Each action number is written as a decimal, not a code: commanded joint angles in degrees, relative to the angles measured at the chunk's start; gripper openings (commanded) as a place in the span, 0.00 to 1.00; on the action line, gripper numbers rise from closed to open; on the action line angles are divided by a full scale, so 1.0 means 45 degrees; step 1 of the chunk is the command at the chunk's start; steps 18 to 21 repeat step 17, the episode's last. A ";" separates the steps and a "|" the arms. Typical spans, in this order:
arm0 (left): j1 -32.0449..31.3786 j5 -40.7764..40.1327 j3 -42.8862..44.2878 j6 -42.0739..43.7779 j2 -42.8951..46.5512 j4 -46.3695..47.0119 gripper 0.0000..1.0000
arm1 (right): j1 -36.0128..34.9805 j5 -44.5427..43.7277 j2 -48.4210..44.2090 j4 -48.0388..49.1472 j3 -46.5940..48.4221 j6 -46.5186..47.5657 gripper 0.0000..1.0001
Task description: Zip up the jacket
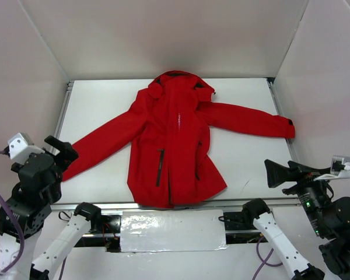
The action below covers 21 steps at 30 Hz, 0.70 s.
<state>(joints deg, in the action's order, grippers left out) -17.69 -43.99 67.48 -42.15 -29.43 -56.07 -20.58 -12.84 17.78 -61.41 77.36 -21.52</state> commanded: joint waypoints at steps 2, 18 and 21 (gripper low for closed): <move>0.0065 -0.0440 -0.0271 0.0695 0.0621 -0.1070 0.99 | -0.0232 -0.0564 -0.0396 -0.0534 -0.0160 0.0173 1.00; 0.0065 -0.0245 -0.0152 0.0714 0.0974 -0.1465 0.99 | -0.0232 -0.0564 -0.0494 -0.0162 -0.0864 -0.0023 1.00; 0.0065 -0.0245 -0.0152 0.0714 0.0974 -0.1465 0.99 | -0.0232 -0.0564 -0.0494 -0.0162 -0.0864 -0.0023 1.00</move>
